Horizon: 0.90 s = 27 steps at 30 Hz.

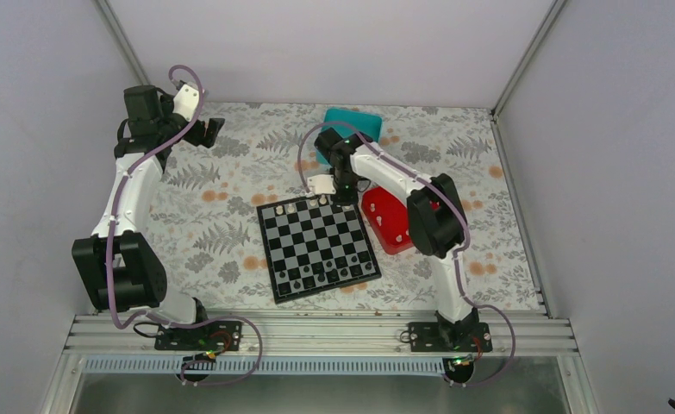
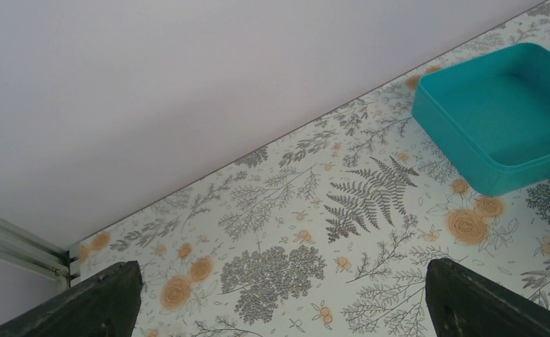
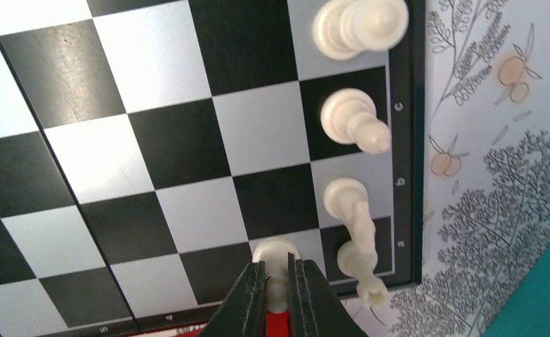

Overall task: Set up the chess pieces on the board
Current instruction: Place the chess piece on the chessboard.

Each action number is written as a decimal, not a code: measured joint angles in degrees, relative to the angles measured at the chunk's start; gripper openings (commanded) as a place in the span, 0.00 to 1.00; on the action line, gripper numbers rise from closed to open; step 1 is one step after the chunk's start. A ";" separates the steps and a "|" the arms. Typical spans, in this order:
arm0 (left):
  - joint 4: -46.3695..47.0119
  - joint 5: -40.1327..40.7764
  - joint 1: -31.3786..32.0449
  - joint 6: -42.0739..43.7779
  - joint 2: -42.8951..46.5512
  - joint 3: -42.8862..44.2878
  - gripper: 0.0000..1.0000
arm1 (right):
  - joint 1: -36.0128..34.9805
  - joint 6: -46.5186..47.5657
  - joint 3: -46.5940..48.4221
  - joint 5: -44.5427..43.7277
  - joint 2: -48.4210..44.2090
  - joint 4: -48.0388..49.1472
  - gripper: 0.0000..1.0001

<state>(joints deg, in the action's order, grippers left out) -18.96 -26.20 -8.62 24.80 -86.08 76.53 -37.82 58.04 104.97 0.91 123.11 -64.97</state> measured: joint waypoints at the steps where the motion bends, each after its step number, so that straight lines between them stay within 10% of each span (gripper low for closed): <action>1: 0.02 0.00 0.00 0.00 0.00 0.00 1.00 | -0.09 0.15 0.00 0.22 0.26 0.13 0.07; 27: 0.02 0.00 0.00 0.02 0.00 0.00 1.00 | -0.11 1.07 0.81 1.86 3.78 1.27 0.11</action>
<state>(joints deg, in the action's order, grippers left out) -18.94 -26.20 -8.62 24.82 -86.08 76.53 -37.93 59.11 105.78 2.76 126.89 -63.70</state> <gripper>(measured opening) 0.999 0.099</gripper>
